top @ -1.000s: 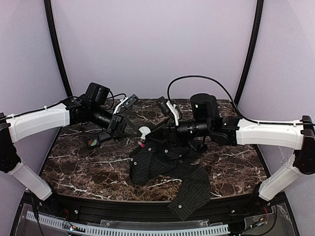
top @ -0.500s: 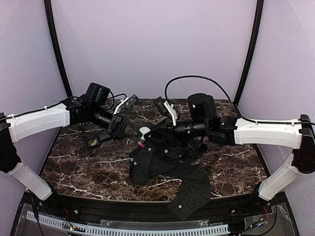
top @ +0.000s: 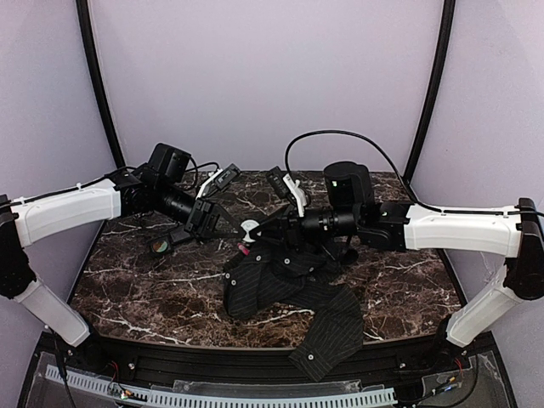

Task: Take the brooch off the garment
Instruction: Close the brooch securely, then place the brooch in the brooch box.

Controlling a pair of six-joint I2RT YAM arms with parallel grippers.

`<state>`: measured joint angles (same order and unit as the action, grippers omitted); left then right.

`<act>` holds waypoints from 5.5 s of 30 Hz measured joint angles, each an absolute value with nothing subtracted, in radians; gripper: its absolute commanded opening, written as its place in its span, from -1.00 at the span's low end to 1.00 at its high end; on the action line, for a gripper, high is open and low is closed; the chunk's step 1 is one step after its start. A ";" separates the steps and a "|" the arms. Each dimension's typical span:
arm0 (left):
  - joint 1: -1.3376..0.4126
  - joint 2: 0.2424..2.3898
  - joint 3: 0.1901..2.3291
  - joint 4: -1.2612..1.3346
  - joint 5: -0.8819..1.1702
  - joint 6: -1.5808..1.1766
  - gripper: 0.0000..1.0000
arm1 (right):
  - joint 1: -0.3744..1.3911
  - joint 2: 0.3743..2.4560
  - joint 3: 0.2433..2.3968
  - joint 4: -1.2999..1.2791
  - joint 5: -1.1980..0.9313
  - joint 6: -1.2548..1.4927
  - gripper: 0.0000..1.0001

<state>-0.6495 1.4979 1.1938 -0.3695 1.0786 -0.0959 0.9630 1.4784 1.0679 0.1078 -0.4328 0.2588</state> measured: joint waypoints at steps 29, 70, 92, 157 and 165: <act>-0.648 1.500 1.194 -0.369 1.032 -0.094 -0.98 | 0.978 1.484 1.071 0.110 -0.335 0.312 -0.62; -0.652 1.502 1.194 -0.347 0.965 -0.081 -0.98 | 0.995 1.479 1.068 0.112 -0.207 0.367 -0.55; -0.552 1.524 1.222 -0.507 0.421 -0.072 -0.98 | 0.960 1.303 0.994 0.146 -0.041 0.349 0.88; -0.360 2.033 1.522 -0.839 -0.188 0.022 -0.25 | 0.764 1.178 0.785 0.179 0.037 0.406 0.91; -0.360 2.033 1.524 -0.841 -0.114 0.019 0.06 | 0.764 1.178 0.779 0.179 0.037 0.409 0.91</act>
<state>-0.3599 2.0327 1.5238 -0.8410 -0.1143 0.0189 0.7639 1.1778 0.7792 0.1787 0.0368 0.4091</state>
